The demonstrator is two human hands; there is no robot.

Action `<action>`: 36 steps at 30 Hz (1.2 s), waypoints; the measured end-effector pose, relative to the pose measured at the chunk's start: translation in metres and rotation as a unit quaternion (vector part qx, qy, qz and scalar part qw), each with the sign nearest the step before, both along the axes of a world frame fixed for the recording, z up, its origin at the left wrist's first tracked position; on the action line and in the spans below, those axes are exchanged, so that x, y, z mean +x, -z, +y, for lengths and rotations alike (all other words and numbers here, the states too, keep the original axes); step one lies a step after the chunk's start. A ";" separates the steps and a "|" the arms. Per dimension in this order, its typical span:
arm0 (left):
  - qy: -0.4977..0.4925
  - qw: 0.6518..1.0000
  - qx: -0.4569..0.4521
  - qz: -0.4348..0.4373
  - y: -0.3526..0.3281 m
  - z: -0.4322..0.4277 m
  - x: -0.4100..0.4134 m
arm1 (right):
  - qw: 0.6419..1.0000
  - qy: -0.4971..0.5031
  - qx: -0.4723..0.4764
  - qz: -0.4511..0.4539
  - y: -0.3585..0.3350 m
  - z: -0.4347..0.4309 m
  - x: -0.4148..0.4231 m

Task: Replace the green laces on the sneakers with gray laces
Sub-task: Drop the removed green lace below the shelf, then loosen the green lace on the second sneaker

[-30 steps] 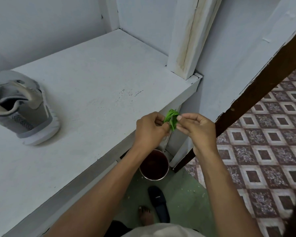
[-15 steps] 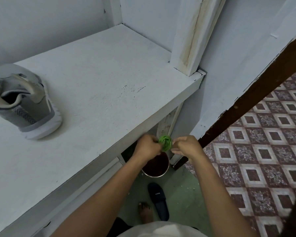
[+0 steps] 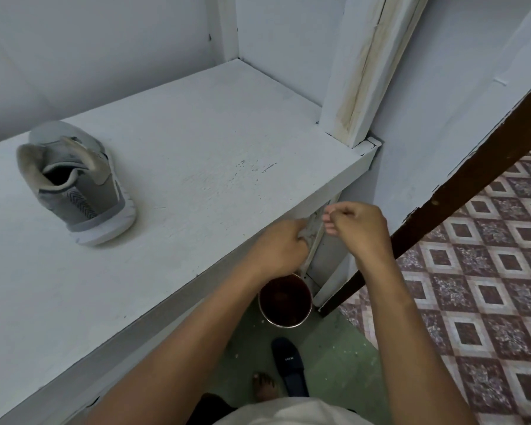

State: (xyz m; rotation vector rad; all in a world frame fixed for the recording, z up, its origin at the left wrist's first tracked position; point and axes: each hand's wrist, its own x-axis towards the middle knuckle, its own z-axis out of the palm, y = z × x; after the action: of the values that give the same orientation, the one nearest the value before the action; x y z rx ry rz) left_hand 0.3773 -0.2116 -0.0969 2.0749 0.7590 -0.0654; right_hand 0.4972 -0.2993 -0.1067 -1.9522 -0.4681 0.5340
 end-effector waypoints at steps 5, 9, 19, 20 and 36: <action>-0.071 0.991 0.037 -0.107 -0.036 0.013 -0.012 | 0.995 -0.039 0.086 -0.022 -0.040 0.012 -0.016; -0.165 0.972 0.033 -0.167 -0.057 0.037 -0.041 | 0.987 -0.106 0.123 -0.016 -0.062 0.038 -0.037; -0.419 0.869 0.103 -0.241 -0.110 0.088 -0.178 | 0.926 -0.343 0.160 -0.008 -0.110 0.142 -0.148; -0.442 0.855 0.118 -0.243 -0.114 0.092 -0.198 | 0.915 -0.370 0.163 -0.007 -0.114 0.153 -0.164; -0.580 0.781 0.213 -0.092 -0.145 0.157 -0.424 | 0.836 -0.532 0.133 0.031 -0.122 0.266 -0.355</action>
State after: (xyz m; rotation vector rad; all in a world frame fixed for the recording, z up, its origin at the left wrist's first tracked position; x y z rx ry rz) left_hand -0.0467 -0.0546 0.0478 1.5938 1.9150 1.0608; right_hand 0.1426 -0.0331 0.0149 -1.2526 -1.5214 1.1381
